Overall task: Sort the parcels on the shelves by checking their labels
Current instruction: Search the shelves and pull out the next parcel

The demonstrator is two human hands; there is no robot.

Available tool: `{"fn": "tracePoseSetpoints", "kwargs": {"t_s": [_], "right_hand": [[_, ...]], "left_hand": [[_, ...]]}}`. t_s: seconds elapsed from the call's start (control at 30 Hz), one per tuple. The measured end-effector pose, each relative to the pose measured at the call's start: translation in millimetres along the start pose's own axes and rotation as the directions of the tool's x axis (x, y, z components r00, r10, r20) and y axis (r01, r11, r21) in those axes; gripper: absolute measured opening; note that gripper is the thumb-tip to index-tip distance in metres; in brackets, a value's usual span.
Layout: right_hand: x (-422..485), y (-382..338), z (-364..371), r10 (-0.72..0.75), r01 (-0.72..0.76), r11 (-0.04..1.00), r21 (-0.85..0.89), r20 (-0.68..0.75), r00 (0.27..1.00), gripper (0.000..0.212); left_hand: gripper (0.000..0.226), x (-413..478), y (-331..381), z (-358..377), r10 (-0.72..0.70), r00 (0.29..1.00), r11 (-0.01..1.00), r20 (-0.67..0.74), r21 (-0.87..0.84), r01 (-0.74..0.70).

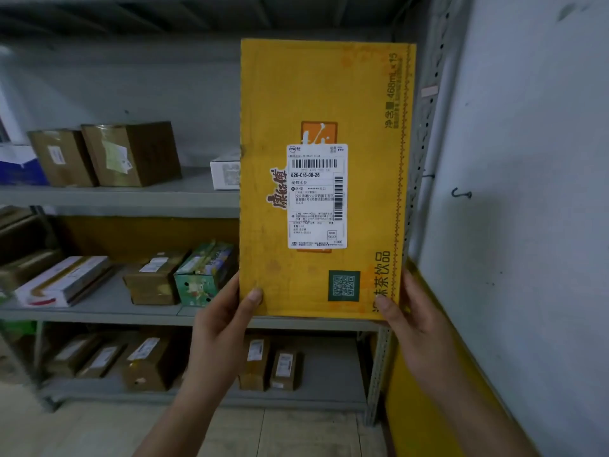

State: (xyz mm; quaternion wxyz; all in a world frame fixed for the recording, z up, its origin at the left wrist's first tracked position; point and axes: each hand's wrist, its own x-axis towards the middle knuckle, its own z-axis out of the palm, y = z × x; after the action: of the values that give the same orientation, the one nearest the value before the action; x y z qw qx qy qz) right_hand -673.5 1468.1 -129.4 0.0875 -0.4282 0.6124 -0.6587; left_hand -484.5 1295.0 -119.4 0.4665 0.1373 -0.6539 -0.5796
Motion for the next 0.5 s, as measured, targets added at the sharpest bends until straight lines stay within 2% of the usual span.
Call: {"fn": "tracePoseSetpoints", "kwargs": {"t_s": [0.23,0.5], "right_hand": [[7.9,0.1,2.2,-0.021,0.021,1.000,-0.010,-0.002,1.000,0.060],[6.6,26.7,4.9,0.072,-0.072,0.996,0.049,0.013,0.997,0.062]], "left_hand": [[0.035,7.1,-1.8,-4.0,-0.007,1.000,1.000,-0.020,-0.018,0.007],[0.041,5.1,-28.2,-5.4,-0.091,0.994,0.996,-0.054,-0.028,0.090]]}}
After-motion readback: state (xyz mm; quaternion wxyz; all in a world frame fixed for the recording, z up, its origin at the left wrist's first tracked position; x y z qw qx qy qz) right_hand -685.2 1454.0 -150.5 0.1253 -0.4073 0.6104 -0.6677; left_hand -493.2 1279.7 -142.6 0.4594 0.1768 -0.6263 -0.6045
